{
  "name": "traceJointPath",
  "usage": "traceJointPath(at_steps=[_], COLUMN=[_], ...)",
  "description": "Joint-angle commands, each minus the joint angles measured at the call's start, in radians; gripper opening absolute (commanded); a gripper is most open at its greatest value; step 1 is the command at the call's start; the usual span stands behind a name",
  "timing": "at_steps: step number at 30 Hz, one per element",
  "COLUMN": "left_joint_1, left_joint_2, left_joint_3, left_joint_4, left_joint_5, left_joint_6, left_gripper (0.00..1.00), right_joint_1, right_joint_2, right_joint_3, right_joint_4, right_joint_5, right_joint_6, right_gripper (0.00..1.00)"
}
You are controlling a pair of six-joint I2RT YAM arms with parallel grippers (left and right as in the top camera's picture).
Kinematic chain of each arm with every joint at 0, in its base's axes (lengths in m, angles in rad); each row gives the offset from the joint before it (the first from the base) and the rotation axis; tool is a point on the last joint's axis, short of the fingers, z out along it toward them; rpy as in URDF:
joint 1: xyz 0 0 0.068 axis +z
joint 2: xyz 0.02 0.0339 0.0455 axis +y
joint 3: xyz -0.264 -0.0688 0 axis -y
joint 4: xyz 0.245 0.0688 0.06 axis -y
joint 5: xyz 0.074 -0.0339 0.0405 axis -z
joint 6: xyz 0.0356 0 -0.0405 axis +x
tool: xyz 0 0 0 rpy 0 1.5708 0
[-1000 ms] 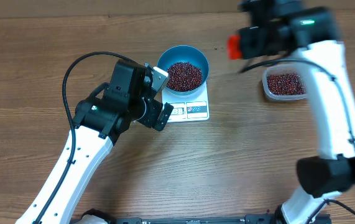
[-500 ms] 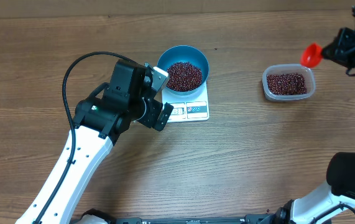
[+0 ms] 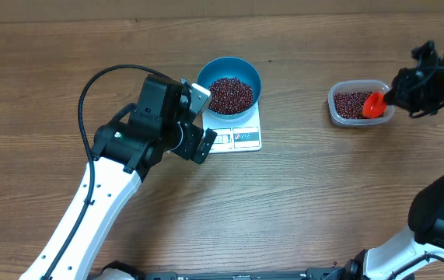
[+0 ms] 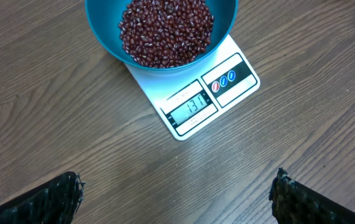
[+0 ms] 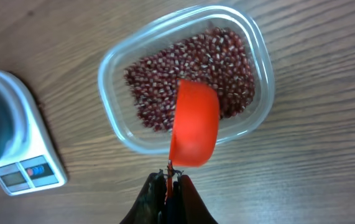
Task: Scoop item into bowl and weigh 150g on scale
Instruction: 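Dip the red scoop into the container and scoop beans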
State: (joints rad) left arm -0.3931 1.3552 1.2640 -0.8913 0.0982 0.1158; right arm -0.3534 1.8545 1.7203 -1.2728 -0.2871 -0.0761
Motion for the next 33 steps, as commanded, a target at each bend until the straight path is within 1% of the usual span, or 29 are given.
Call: traceJointPath(at_steps=[1, 6, 15, 20, 27, 33], left_joint_1=[-0.006, -0.006, -0.006, -0.006, -0.006, -0.006], left_joint_2=[0.006, 0.006, 0.006, 0.006, 0.006, 0.006], left_joint_3=[0.001, 0.001, 0.001, 0.001, 0.001, 0.001], left_joint_4=[0.002, 0.002, 0.002, 0.002, 0.002, 0.002], left_joint_5=[0.014, 0.014, 0.014, 0.014, 0.014, 0.014], left_joint_6=[0.019, 0.019, 0.019, 0.019, 0.019, 0.019], left_gripper=[1.0, 1.0, 1.0, 0.99, 1.0, 1.0], right_joint_1=[0.004, 0.019, 0.097, 0.136, 0.151, 0.151], right_joint_2=[-0.011, -0.002, 0.027, 0.048, 0.111, 0.123], right_joint_3=[-0.048, -0.093, -0.093, -0.093, -0.093, -0.093], right_joint_4=[0.058, 0.146, 0.204, 0.212, 0.202, 0.194], right_joint_5=[0.009, 0.017, 0.227, 0.267, 0.247, 0.112], right_joint_6=[0.027, 0.028, 0.055, 0.053, 0.053, 0.024], right_gripper=[0.04, 0.04, 0.04, 0.04, 0.04, 0.04])
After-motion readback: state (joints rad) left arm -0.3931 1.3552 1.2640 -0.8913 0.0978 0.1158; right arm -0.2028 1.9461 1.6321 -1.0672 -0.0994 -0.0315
